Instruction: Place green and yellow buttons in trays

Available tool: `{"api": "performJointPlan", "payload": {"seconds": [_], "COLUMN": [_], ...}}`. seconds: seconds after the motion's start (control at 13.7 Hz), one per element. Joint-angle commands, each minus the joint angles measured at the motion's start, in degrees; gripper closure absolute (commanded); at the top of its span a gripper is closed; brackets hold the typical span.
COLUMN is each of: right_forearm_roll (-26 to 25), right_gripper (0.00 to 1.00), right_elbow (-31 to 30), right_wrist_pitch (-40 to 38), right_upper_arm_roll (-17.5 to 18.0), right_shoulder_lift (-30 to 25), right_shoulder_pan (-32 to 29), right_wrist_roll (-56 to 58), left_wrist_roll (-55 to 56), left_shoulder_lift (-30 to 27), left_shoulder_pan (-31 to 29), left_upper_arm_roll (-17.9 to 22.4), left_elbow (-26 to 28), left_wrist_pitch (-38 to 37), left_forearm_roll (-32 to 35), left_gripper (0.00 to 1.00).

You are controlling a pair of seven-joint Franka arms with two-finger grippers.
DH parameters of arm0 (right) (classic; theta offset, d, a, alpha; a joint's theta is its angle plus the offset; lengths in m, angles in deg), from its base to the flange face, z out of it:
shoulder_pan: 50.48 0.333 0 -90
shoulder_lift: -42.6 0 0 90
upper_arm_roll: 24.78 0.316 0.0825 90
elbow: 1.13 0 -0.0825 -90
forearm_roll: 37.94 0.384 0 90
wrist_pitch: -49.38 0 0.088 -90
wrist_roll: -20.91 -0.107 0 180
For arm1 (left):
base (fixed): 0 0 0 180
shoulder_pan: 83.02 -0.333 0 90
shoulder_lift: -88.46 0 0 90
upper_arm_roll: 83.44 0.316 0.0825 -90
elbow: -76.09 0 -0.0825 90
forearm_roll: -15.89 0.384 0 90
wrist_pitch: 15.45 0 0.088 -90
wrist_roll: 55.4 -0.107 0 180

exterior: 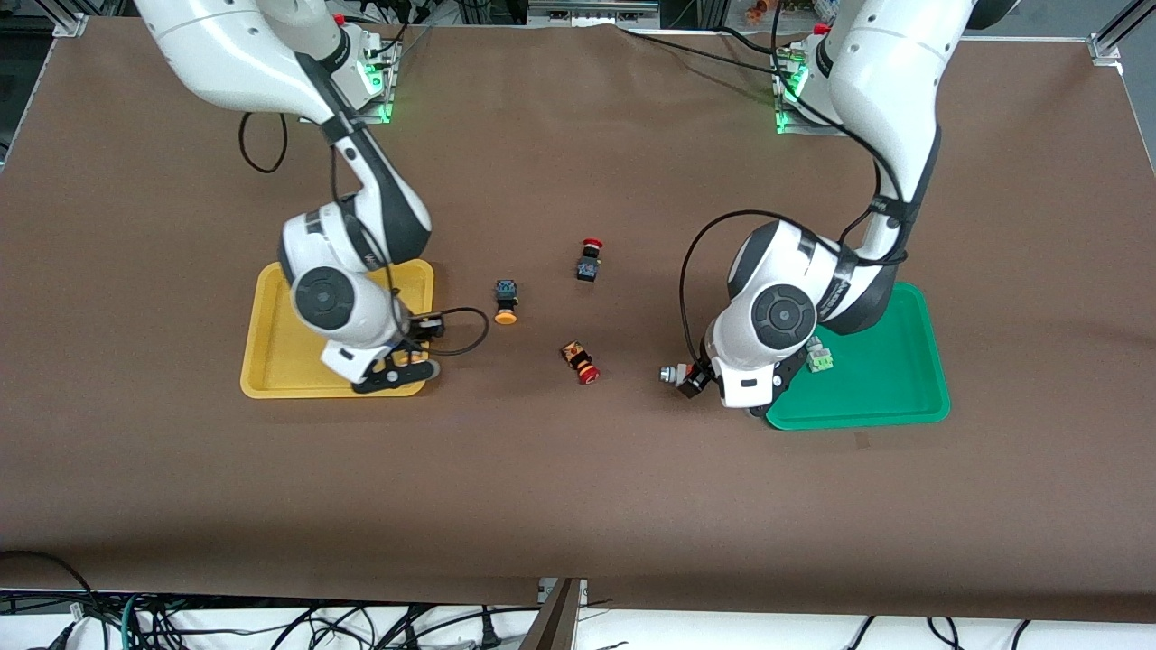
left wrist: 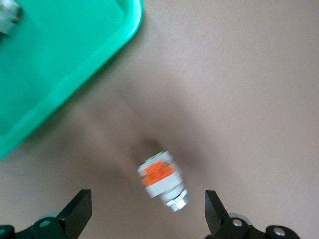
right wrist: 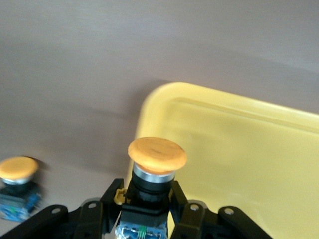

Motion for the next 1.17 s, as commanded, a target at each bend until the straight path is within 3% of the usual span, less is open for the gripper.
{"api": "performJointPlan", "payload": {"seconds": [0.0,0.15,0.29,0.37,0.44,0.51,0.58,0.66,0.88,0.95,1.1], "right_forearm_roll": [-0.8,-0.4,-0.3,-0.2,0.0,0.2,0.3,0.9,4.6,4.9,6.2], "right_gripper": [0.93,0.87,0.77,0.65,0.47,0.25,0.23,0.22,0.22,0.19,0.19], "right_elbow": [-4.7,-11.3,-19.0,-20.6,-20.6,-20.3,-20.2,-19.4,-13.7,-12.8,-12.4], "right_wrist_pitch": [-0.6,3.1,11.9,14.6,14.8,14.5,14.0,12.3,5.1,4.5,5.1], "right_upper_arm_roll": [-5.2,-9.6,-10.6,-10.6,-10.6,-10.5,-10.2,-9.6,-5.2,-3.3,1.7], "right_shoulder_lift": [-3.1,-5.2,-6.1,-5.9,-5.7,-6.0,-6.9,-7.7,-7.7,-7.7,-7.3], "right_shoulder_pan": [-1.1,-1.2,-2.5,-3.4,-4.1,-4.1,-4.1,-3.8,-3.2,-3.0,-2.7], "right_wrist_roll": [9.0,13.7,14.3,14.8,15.1,15.0,14.4,13.6,7.6,4.3,-4.5], "left_wrist_roll": [7.2,9.5,9.7,9.6,9.5,8.9,8.5,7.3,3.4,1.4,-7.8], "left_shoulder_lift": [1.0,0.9,0.9,0.9,1.0,1.0,0.9,0.9,0.7,-0.1,-3.4], "left_shoulder_pan": [0.6,1.3,2.5,2.8,2.9,2.9,2.9,2.7,2.6,2.5,1.8], "left_upper_arm_roll": [0.4,0.2,0.1,0.2,0.1,0.1,0.2,0.2,0.2,0.2,1.2], "left_elbow": [3.6,10.0,11.6,11.7,11.8,11.8,11.8,11.7,11.6,11.6,9.5], "left_wrist_pitch": [9.6,20.1,22.4,22.2,22.2,22.2,22.2,22.2,21.8,21.1,8.7], "left_forearm_roll": [-1.4,-1.5,-1.5,-1.5,-1.5,-1.4,-1.0,-0.9,-0.9,-0.8,-0.5], "left_gripper": [0.0,0.0,0.0,0.0,0.0,0.13,0.42,0.56,0.83,0.83,0.83]}}
